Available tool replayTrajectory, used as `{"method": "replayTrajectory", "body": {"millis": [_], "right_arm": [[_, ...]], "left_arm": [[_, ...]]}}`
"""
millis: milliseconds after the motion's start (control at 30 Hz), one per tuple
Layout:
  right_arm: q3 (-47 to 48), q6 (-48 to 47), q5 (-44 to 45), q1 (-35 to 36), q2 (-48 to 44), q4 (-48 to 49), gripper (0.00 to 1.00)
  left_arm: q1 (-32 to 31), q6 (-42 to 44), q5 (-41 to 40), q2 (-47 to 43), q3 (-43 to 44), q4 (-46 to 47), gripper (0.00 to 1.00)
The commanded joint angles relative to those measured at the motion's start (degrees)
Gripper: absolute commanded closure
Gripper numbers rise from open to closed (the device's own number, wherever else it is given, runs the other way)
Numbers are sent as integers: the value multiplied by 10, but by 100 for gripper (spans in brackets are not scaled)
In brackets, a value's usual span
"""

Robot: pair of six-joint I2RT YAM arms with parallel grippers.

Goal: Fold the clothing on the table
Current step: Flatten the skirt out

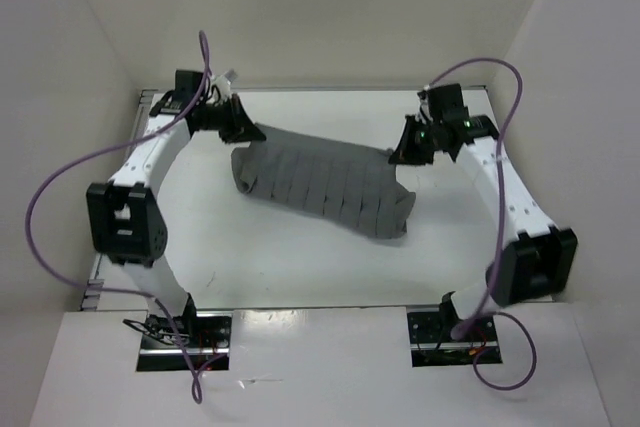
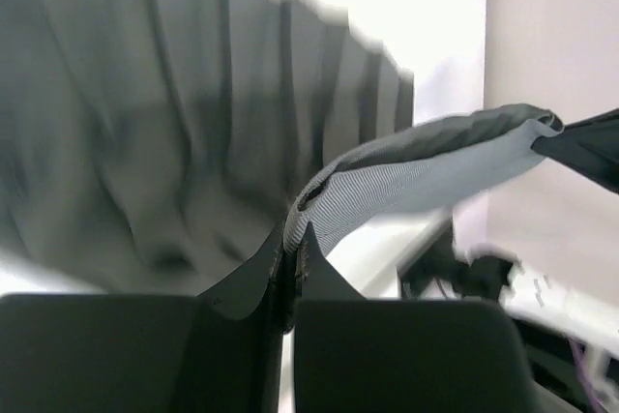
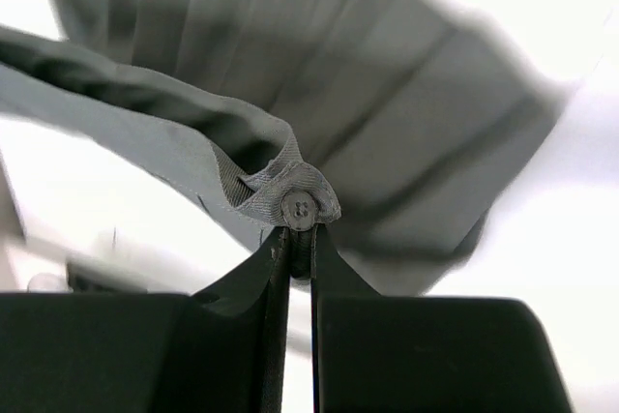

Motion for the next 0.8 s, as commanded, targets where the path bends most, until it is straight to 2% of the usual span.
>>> {"method": "replayTrajectory", "body": {"millis": [0, 33, 67, 100, 133, 200, 233, 333, 433, 533, 567, 633, 667, 700, 767], "right_arm": [[107, -41, 96, -44, 122, 51, 100], [181, -41, 106, -56, 149, 51, 100], [221, -46, 124, -56, 191, 51, 100], [261, -46, 165, -56, 208, 42, 100], [341, -46, 184, -56, 222, 36, 100], [444, -52, 211, -61, 245, 25, 100], [470, -52, 230, -61, 246, 19, 100], [523, -72, 253, -56, 229, 30, 100], [491, -84, 258, -56, 182, 69, 100], [369, -99, 235, -45, 107, 148, 100], [304, -99, 224, -45, 76, 174, 100], [249, -105, 206, -37, 60, 174, 99], [190, -105, 206, -19, 54, 174, 99], [156, -98, 206, -9, 38, 174, 99], [56, -88, 190, 26, 20, 174, 99]], "left_arm": [[6, 8, -30, 113, 158, 33, 100], [6, 8, -30, 160, 203, 24, 100], [11, 2, -43, 179, 295, 6, 100], [17, 2, -43, 197, 343, -5, 100], [18, 2, -43, 223, 392, -17, 100], [35, -3, -30, 248, 487, -47, 100], [35, -3, -30, 255, 583, -57, 100], [51, -9, -24, 288, 741, -112, 99], [73, -28, -10, 253, 717, -78, 99], [73, 3, -26, 236, 688, -109, 98], [68, 9, -31, 211, 610, -103, 98], [61, 2, -31, 169, 473, -25, 98], [56, -8, -31, 112, 388, 18, 98], [56, -35, -31, 82, 215, 106, 98], [56, -55, -31, 16, 70, 161, 98]]}}
